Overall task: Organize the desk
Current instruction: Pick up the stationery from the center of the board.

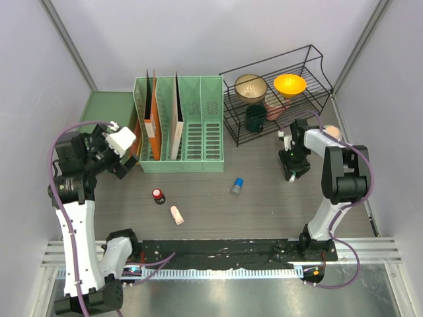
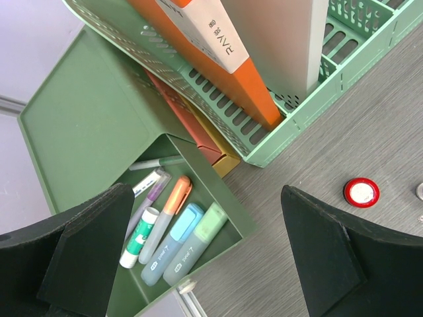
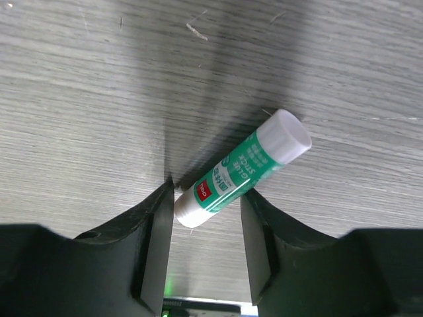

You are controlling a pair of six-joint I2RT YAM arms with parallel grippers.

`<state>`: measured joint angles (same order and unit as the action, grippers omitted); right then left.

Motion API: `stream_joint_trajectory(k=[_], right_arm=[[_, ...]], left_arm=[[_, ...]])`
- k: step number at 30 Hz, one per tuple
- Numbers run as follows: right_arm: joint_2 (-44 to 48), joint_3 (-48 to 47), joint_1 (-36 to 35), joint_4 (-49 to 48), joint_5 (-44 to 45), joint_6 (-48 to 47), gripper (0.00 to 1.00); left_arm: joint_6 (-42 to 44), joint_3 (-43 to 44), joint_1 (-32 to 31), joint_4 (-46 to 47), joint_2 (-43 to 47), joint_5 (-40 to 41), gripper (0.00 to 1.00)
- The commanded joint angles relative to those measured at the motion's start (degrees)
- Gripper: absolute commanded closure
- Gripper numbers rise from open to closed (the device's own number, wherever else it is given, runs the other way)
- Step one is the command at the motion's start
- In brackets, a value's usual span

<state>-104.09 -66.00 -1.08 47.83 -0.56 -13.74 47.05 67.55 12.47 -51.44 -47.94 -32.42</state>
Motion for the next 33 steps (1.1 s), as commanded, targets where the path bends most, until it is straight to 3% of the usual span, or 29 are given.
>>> stream_joint_trajectory(k=[1, 10, 16, 19, 24, 27, 33], right_arm=[[4.0, 2.4, 0.4, -7.7, 3.9, -4.0, 0.53], [7.1, 5.3, 0.3, -9.4, 3.5, -6.6, 0.69], [10.5, 7.1, 0.4, -8.0, 1.4, -7.9, 0.74], [14.2, 7.5, 0.3, -5.7, -2.3, -9.6, 0.79], [22.3, 6.0, 0.4, -1.1, -9.4, -12.4, 0.82], [24.1, 1.8, 0.3, 4.7, -17.1, -14.6, 0.81], [27.2, -7.0, -3.9, 12.6, -26.4, -16.8, 0.82]], left_arm=[[1.0, 0.6, 0.3, -0.2, 0.2, -1.0, 0.0], [1.2, 0.0, 0.3, -0.2, 0.6, -1.3, 0.0], [0.9, 0.0, 0.3, -0.3, 0.7, -2.1, 0.0], [0.8, 0.5, 0.2, -1.9, 0.7, -5.4, 0.0], [1.9, 1.3, 0.3, -6.2, 0.6, -17.3, 0.0], [0.1, 1.3, 0.2, -6.1, -0.3, -24.3, 0.0], [-6.0, 1.4, -2.6, -5.2, -2.2, -31.0, 0.0]])
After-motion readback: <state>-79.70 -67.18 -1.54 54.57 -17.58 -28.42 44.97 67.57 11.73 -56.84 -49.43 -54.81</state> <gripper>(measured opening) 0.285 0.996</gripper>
